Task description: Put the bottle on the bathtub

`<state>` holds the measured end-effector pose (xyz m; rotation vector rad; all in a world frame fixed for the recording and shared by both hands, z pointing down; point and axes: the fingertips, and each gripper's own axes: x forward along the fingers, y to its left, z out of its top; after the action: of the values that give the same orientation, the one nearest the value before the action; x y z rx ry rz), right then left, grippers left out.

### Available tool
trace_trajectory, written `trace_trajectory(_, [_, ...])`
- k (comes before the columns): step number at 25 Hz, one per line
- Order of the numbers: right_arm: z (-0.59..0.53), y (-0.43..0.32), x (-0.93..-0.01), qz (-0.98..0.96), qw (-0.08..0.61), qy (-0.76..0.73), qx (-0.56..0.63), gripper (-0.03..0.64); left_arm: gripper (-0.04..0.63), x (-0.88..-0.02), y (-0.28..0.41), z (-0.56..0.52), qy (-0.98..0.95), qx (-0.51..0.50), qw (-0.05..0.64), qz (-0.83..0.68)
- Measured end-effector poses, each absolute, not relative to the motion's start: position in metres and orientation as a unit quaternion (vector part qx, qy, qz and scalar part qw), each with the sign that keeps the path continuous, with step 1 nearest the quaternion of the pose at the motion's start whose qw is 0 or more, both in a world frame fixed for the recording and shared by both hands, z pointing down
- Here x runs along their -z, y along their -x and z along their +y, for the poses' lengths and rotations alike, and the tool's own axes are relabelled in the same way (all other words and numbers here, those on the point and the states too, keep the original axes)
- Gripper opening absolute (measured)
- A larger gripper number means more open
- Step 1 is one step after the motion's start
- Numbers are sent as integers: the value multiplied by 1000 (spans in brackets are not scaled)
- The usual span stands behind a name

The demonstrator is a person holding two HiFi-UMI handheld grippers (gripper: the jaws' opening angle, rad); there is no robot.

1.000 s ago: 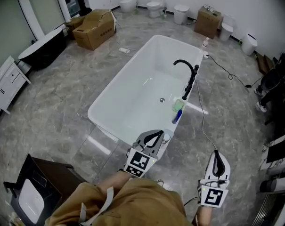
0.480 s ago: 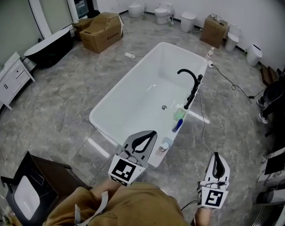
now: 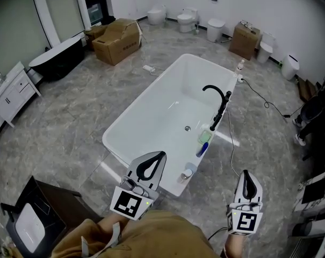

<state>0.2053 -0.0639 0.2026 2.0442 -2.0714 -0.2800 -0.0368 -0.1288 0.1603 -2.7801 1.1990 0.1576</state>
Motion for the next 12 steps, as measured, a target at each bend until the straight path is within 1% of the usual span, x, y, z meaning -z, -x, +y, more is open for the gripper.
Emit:
trace_trajectory(7, [-75,-179,-195,-735,111,-662,95,6,6,-166,68,-124,898,-40,59,434])
trace_trajectory(12, [-74,-161,-194,-749,113,-646,93,6,6,-170,72,-117,896,-39,52,440])
